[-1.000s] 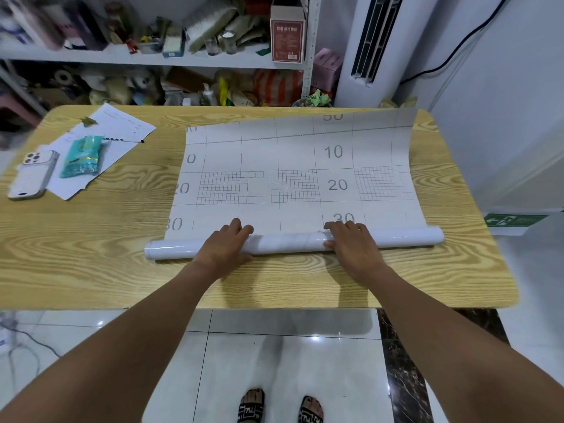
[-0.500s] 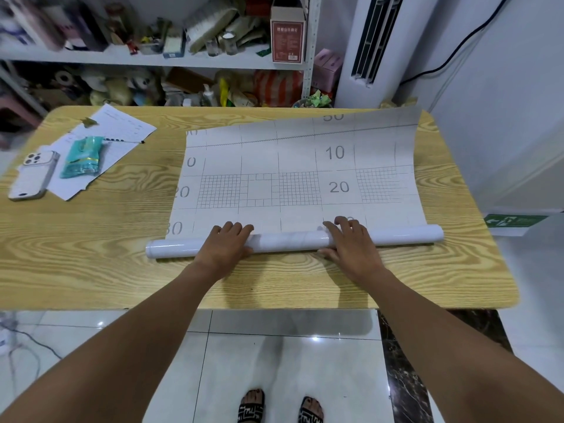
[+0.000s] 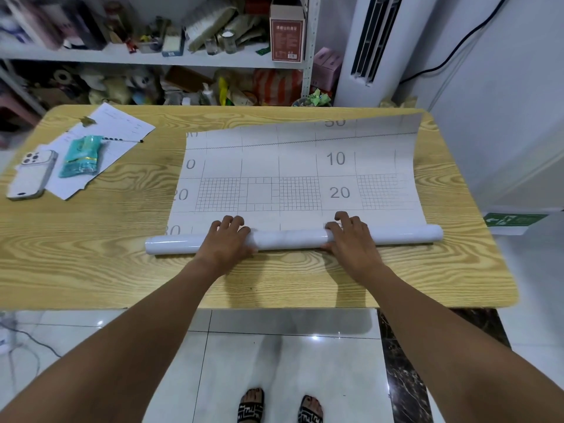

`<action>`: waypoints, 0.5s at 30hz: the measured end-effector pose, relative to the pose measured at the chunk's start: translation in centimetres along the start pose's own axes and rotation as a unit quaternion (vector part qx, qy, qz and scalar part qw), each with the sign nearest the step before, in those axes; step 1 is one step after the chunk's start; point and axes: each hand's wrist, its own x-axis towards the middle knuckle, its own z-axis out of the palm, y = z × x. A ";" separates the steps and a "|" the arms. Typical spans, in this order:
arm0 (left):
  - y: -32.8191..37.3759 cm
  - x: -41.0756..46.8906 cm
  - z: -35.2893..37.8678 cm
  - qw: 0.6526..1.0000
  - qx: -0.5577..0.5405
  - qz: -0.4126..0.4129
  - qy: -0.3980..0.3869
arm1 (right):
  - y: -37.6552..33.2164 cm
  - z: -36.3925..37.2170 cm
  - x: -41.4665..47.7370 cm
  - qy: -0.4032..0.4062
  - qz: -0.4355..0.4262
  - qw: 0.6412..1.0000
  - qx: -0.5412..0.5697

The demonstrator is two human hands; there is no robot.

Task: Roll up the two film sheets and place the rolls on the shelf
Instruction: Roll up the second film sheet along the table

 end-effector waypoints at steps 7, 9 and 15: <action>-0.4 -0.1 0.4 1.000 0.000 -0.001 -0.009 | 0.1 0.2 0.0 -0.029 -0.018 0.999 -0.003; -0.5 0.0 0.3 1.000 -0.002 -0.003 -0.001 | 0.1 0.2 0.0 -0.030 -0.020 0.999 0.003; -0.6 0.0 0.6 1.000 0.006 0.003 0.029 | -0.6 -0.2 -0.1 -0.011 0.003 0.998 0.060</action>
